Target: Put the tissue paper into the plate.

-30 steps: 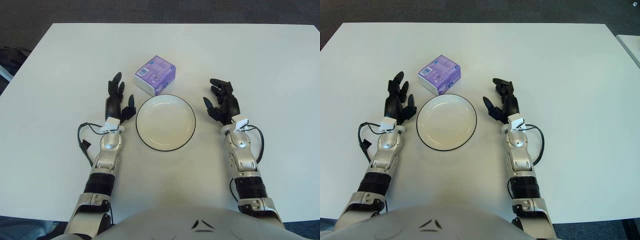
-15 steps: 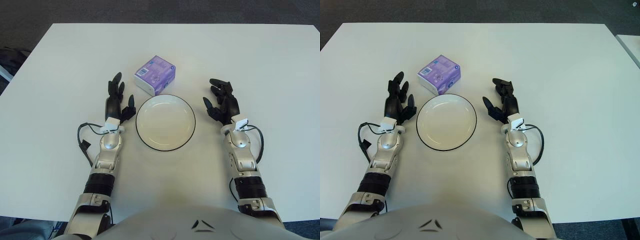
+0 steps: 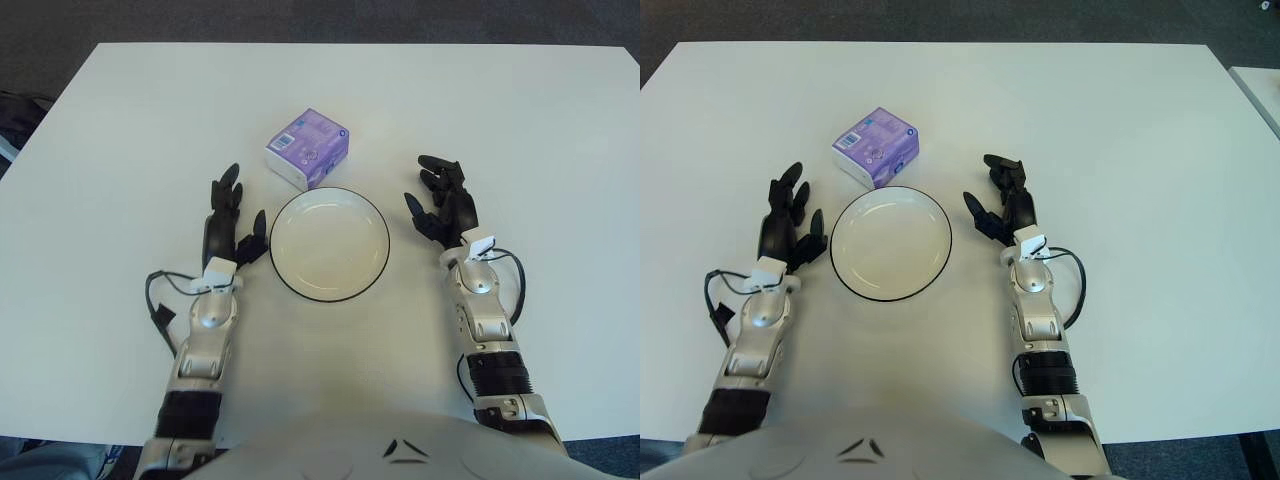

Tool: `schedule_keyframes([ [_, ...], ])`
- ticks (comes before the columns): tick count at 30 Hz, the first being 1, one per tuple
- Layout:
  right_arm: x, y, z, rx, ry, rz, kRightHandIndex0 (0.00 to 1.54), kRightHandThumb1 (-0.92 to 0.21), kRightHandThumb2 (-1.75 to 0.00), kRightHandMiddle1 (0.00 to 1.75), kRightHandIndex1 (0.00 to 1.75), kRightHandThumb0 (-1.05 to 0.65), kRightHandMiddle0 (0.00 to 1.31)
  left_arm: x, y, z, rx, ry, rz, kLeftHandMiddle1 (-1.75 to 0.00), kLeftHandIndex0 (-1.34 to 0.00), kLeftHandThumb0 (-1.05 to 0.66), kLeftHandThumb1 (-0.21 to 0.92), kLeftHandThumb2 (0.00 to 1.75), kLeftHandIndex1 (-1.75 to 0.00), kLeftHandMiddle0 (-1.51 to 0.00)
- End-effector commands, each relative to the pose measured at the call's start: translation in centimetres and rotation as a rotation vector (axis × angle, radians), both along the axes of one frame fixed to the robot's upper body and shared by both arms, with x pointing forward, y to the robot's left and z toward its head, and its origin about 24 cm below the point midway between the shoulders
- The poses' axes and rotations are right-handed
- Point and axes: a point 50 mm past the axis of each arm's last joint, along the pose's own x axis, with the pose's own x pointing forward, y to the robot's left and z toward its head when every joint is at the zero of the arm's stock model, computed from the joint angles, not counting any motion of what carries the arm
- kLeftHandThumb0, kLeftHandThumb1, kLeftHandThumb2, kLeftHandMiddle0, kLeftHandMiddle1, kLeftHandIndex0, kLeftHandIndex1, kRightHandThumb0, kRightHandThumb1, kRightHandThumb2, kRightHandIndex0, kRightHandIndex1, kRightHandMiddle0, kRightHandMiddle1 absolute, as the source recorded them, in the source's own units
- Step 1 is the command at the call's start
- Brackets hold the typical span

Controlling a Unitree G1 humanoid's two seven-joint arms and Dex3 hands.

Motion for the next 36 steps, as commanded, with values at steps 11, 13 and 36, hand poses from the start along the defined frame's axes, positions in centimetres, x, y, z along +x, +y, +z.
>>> schedule_keyframes([
  [11, -1.4, 0.0, -4.5, 0.007, 0.224, -0.007, 0.47, -0.76, -0.52, 0.97, 0.56, -0.51, 0.0, -0.7, 3.0, 5.1, 0.351, 0.152, -0.006, 0.0, 0.0, -0.85, 0.92, 0.83, -0.47, -0.26],
  [13, -1.3, 0.1, -4.6, 0.011, 0.224, -0.004, 0.46, -0.74, -0.56, 0.96, 0.57, -0.5, 0.0, -0.5, 3.0, 6.1, 0.379, 0.133, 0.003, 0.0, 0.0, -0.85, 0.92, 0.84, -0.45, -0.25],
  [36, -1.1, 0.4, -4.8, 0.008, 0.231, -0.02, 0.42, -0.71, -0.63, 0.96, 0.61, -0.5, 0.0, 1.4, 3.2, 10.1, 0.504, -0.007, 0.069, -0.01, 0.0, -0.76, 0.92, 0.77, -0.45, -0.22],
])
